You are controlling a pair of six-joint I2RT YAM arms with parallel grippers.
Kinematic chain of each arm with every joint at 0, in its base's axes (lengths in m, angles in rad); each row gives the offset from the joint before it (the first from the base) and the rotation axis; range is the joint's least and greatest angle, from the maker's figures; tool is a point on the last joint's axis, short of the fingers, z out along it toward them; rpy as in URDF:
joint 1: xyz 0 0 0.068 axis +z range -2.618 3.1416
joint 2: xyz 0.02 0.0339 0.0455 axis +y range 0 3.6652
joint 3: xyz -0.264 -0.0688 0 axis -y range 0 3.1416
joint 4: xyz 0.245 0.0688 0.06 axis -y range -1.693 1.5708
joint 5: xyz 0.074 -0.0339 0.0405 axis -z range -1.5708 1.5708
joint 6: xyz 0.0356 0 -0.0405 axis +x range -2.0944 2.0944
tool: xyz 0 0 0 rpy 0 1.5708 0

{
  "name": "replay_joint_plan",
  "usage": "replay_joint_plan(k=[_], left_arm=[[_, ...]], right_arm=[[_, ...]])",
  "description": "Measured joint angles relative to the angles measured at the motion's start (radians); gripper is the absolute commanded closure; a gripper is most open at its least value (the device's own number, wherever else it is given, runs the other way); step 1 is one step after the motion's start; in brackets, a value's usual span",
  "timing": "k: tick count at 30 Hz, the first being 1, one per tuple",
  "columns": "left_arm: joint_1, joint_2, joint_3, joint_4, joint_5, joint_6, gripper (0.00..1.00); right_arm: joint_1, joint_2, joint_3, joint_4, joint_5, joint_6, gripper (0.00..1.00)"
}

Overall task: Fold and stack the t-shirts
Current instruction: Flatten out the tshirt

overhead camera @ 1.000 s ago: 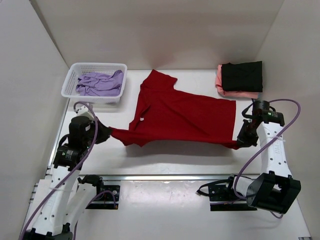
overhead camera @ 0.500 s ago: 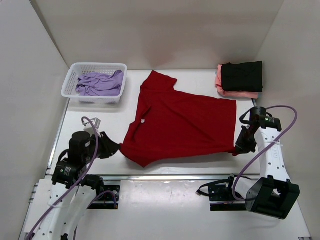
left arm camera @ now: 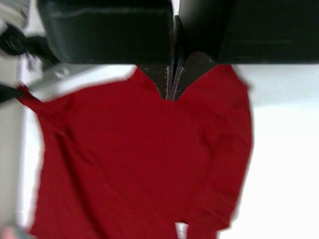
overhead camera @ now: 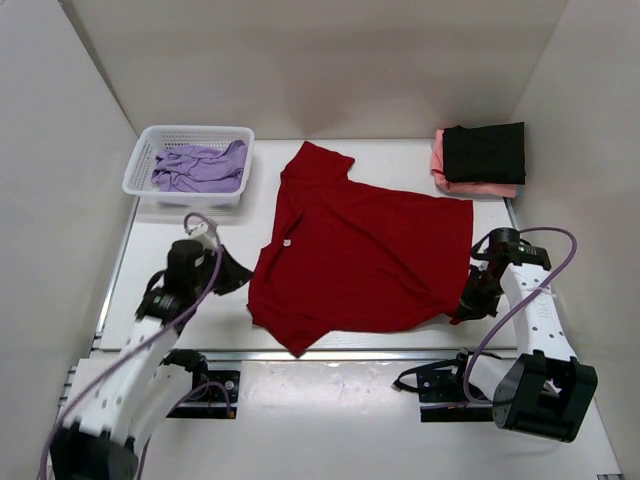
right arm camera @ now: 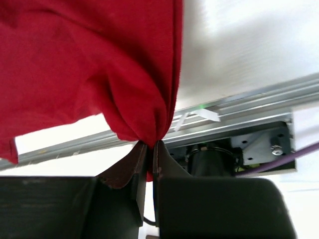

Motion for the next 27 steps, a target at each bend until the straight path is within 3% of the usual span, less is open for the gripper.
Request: replay_joint_plan(k=[3,6,9,16,27], left_arm=[[-0.027,0.288,0.025,0.158,-0.041,0.024,0.79],[-0.063,0.573,0.13,0.266,-0.075,0.081,0.87],[-0.082,0.748,0.244,0.369,-0.088,0.113,0.9],[-0.097,1.044,0.445,0.568,-0.119,0.113,0.94],[-0.134,1.366,0.728,0.62,-0.114,0.056,0.89]], right_arm=[[0.021,0.008,-0.015,0.013,-0.032,0.003,1.0],[0.042,0.021,-0.015,0.029,-0.048,0.003,1.0],[0.046,0.033,-0.015,0.05,-0.07,0.004,1.0],[0.067,0.083,-0.015,0.093,-0.098,0.008,1.0],[0.07,0.16,0.0,0.13,-0.116,0.008,0.99]])
